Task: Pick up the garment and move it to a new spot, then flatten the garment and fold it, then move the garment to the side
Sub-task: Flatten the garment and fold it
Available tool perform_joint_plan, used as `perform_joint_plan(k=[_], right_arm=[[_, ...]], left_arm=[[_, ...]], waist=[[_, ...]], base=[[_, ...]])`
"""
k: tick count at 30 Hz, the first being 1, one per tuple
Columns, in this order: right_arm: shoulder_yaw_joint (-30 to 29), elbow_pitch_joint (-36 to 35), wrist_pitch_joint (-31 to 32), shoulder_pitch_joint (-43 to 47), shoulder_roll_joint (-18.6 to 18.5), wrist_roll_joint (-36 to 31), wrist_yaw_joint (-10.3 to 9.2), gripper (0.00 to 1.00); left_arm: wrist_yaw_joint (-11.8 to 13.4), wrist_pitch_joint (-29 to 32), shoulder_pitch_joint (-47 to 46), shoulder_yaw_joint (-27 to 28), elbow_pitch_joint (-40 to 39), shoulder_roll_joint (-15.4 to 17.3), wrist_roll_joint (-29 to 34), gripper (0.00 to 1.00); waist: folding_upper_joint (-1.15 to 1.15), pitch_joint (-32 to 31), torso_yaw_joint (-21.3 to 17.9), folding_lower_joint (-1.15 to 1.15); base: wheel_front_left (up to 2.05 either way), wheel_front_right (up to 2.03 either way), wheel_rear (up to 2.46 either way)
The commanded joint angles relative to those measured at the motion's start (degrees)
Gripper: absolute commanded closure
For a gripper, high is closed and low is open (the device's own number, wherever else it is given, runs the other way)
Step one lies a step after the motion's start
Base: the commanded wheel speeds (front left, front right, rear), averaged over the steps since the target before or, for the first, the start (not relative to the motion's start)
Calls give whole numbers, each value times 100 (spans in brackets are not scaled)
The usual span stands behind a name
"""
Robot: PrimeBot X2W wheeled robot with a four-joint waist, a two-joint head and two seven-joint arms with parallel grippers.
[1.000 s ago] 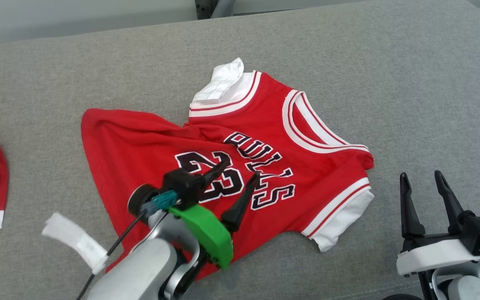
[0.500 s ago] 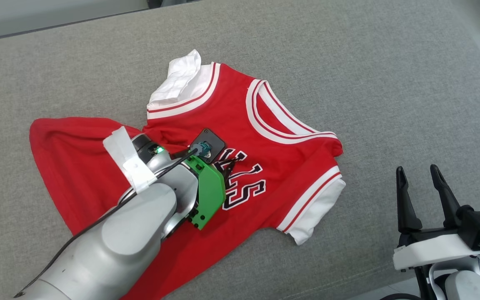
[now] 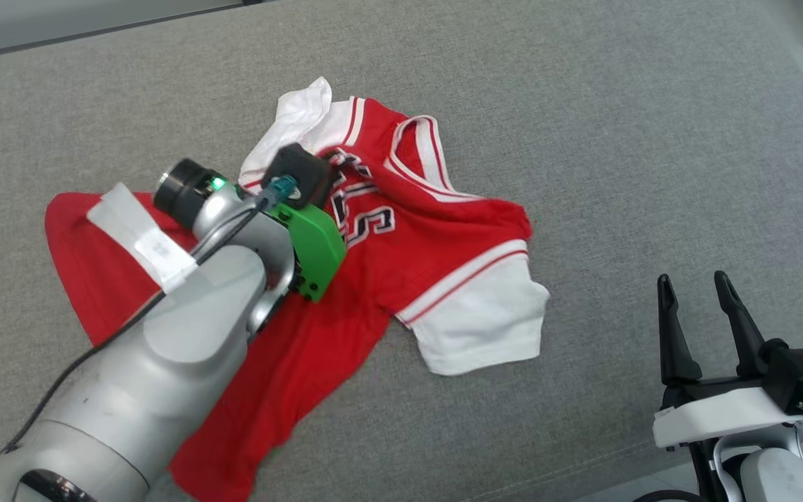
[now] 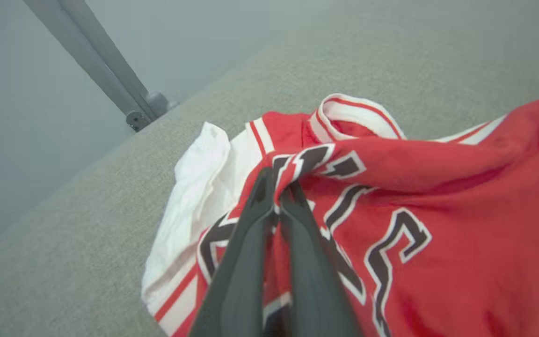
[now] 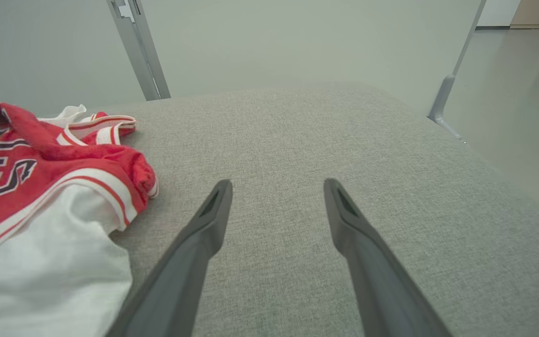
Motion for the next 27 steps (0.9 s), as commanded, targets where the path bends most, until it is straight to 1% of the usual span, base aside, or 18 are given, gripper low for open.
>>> perform_joint_plan(k=[1, 3, 4, 8, 9, 10, 11, 12, 14, 16, 20, 24, 25, 27], right_arm=[[14, 18, -18, -74, -11, 1, -8, 0], [49, 38, -18, -88, -10, -3, -8, 0], [63, 49, -18, -92, -10, -9, -8, 0], [89, 79, -18, -62, -11, -43, -8, 0], [76, 84, -18, -43, -11, -49, -8, 0], [58, 89, -18, -22, -10, -55, -8, 0], [44, 94, -18, -2, -11, -61, -8, 0], [29, 99, -18, 13, -10, -59, -8, 0], [8, 106, -18, 41, -11, -59, -8, 0], [-8, 105, -18, 86, -11, -72, -8, 0], [-91, -22, -18, 137, -12, -149, -8, 0], [-237, -213, -18, 242, -13, -251, -9, 0], [-281, -261, -18, 276, -12, -302, -8, 0], [-374, -366, -18, 312, -13, -367, -9, 0]], left_arm=[[128, -188, -117, 75, 83, 70, 85, 100], [257, -400, -257, 171, 256, 118, 118, 100], [251, -431, -296, 180, 365, 127, 129, 100], [2, -370, -331, 165, 770, 66, -25, 100], [-42, -374, -304, 171, 850, 38, -67, 94], [-67, -416, -292, 154, 927, 21, -44, 68], [-58, -450, -278, 154, 999, 2, -49, 23], [-31, -488, -257, 179, 1072, -30, -87, 0], [15, -608, -251, 237, 1169, -70, -133, 0], [29, -739, -183, 379, 1193, -151, -318, 0], [-30, -996, 73, 756, 975, -208, -762, 0], [107, -1224, 659, 1090, 375, -1, -1056, 0], [166, -1264, 854, 1141, 143, 63, -1067, 0], [363, -1313, 1285, 1266, -391, 250, -1035, 0]], waist=[[0, 0, 2, 0], [0, -8, -12, 0], [0, -15, -20, 0], [0, -41, -58, 0], [0, -49, -62, 0], [0, -58, -61, 0], [0, -66, -56, 0], [0, -75, -48, 0], [0, -102, -21, 0], [0, -162, 17, 0], [0, -338, 157, 0], [0, -592, 377, 0], [0, -664, 461, 0], [0, -807, 616, 0]], base=[[0, 0, 0], [0, 0, 0], [0, 0, 0], [0, 0, 0], [0, 0, 0], [0, 0, 0], [0, 0, 0], [0, 0, 0], [0, 0, 0], [0, 0, 0], [0, 0, 0], [0, 0, 0], [0, 0, 0], [0, 0, 0]])
